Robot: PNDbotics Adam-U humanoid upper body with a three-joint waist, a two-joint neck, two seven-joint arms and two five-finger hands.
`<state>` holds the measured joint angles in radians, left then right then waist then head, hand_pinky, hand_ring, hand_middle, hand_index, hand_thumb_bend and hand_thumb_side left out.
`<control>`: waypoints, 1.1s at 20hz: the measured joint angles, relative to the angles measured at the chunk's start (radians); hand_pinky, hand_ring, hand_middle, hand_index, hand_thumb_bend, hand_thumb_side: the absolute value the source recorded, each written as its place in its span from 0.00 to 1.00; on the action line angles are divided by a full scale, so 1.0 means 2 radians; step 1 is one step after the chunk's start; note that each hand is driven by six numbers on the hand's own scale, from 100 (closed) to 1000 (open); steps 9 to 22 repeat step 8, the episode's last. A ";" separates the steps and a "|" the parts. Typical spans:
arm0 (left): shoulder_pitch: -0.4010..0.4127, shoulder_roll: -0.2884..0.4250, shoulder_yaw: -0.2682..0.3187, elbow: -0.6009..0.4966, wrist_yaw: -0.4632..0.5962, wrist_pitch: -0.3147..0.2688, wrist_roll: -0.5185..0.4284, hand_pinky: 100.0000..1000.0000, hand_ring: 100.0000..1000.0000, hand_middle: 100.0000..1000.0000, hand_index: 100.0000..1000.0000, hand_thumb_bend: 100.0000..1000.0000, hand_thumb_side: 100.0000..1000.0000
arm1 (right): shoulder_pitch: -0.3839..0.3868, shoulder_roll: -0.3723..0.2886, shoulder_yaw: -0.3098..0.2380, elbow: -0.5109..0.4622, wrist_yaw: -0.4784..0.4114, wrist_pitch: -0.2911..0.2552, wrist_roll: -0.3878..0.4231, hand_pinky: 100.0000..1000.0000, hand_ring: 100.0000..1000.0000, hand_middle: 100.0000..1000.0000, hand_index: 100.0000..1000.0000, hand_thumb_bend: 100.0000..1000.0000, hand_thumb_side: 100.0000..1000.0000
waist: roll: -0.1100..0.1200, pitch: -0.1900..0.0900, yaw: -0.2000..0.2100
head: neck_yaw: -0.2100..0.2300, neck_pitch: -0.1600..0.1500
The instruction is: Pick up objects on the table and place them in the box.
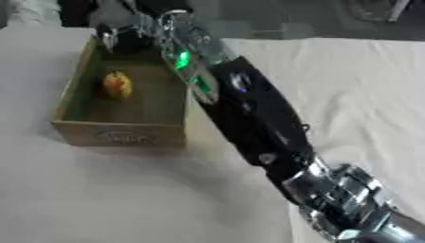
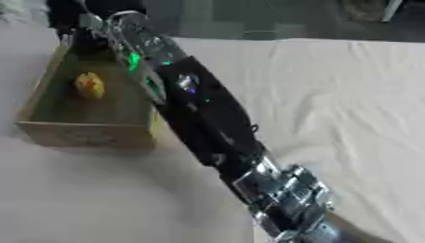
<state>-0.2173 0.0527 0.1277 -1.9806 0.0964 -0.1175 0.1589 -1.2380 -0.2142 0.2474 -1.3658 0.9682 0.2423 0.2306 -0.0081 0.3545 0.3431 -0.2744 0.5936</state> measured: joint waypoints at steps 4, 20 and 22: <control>0.004 0.000 0.000 0.000 0.000 0.000 0.002 0.40 0.45 0.44 0.77 0.00 0.98 | 0.013 -0.029 -0.004 -0.077 -0.057 0.027 0.012 0.73 0.58 0.55 0.82 0.13 0.29 | 0.005 -0.005 -0.009 | 0.006 0.005; 0.008 0.000 0.002 0.000 -0.001 0.000 0.004 0.40 0.45 0.44 0.77 0.00 0.98 | 0.037 -0.070 -0.015 -0.154 -0.110 0.054 0.010 0.73 0.58 0.55 0.81 0.07 0.40 | 0.011 -0.010 -0.019 | 0.015 0.009; 0.008 0.000 0.002 0.000 -0.001 0.000 0.004 0.40 0.45 0.44 0.77 0.00 0.98 | 0.037 -0.070 -0.015 -0.154 -0.110 0.054 0.010 0.73 0.58 0.55 0.81 0.07 0.40 | 0.011 -0.010 -0.019 | 0.015 0.009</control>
